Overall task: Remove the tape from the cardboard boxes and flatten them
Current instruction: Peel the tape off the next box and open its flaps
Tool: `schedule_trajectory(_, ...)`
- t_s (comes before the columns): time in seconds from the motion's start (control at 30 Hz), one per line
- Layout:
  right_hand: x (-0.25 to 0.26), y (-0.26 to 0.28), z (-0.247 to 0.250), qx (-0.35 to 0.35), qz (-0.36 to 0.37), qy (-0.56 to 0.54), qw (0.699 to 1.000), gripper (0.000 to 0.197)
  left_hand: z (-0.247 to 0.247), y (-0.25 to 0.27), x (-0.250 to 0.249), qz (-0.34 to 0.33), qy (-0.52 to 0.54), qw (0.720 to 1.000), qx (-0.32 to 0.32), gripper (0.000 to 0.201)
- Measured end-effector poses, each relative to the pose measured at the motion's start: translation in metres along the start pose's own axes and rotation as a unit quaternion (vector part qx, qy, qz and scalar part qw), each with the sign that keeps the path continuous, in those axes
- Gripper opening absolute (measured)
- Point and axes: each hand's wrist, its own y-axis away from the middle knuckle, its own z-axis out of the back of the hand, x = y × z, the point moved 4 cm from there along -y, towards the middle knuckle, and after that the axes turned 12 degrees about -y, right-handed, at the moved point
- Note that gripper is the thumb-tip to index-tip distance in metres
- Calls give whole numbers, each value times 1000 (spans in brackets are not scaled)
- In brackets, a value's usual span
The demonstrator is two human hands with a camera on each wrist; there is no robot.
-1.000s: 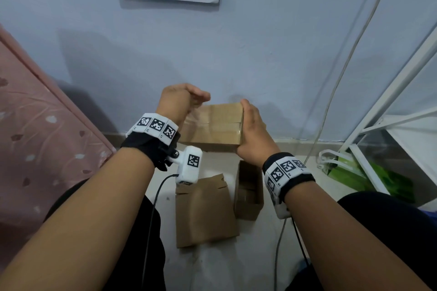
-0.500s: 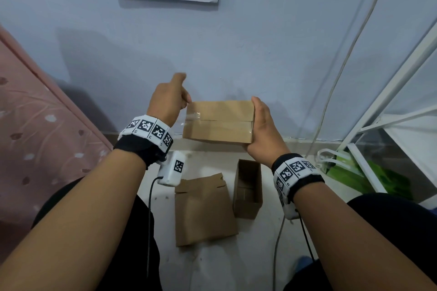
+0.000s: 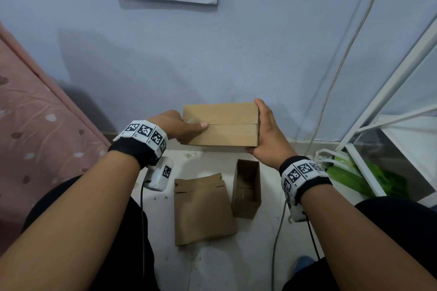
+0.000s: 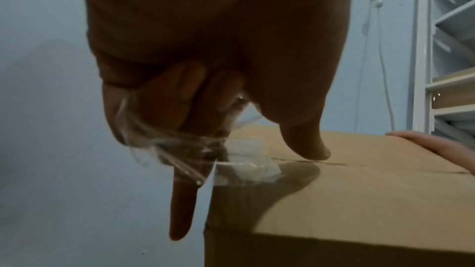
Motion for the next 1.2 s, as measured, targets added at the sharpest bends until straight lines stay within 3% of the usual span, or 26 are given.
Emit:
schedule_trajectory(0.27, 4, 1, 0, -11, -10, 5, 1000, 130, 6, 3, 0, 9, 70, 996, -52, 64)
schedule_trajectory(0.4, 15, 3, 4, -48, 12, 96, 994, 129, 8, 3, -2, 3, 86, 993, -78, 62)
schedule_trajectory(0.5, 34, 2, 7, -93, 58, 181, 977, 121, 12, 5, -4, -5, 71, 987, -141, 61)
schedule_trajectory(0.6, 46, -3, -1, -35, 67, 276, 958, 117, 11, 11, -12, -17, 38, 985, -169, 62)
schedule_trajectory(0.7, 42, -5, -13, 30, 36, 310, 949, 122, 1, 13, -28, -70, 38, 987, -137, 59)
schedule_trajectory(0.87, 19, -4, -20, 55, -27, 325, 944, 124, -11, 24, -52, -164, 29, 981, -97, 50)
schedule_trajectory(0.97, -7, 0, -14, 51, -100, 281, 953, 125, -6, 28, -56, -207, 131, 966, -89, 25)
schedule_trajectory(1.1, -10, 0, -22, 48, -109, 213, 970, 121, -1, 28, -54, -183, 257, 939, -136, 55)
schedule_trajectory(1.2, -4, -3, -26, 34, -87, 168, 981, 120, 9, 28, -45, -138, 330, 910, -210, 45)
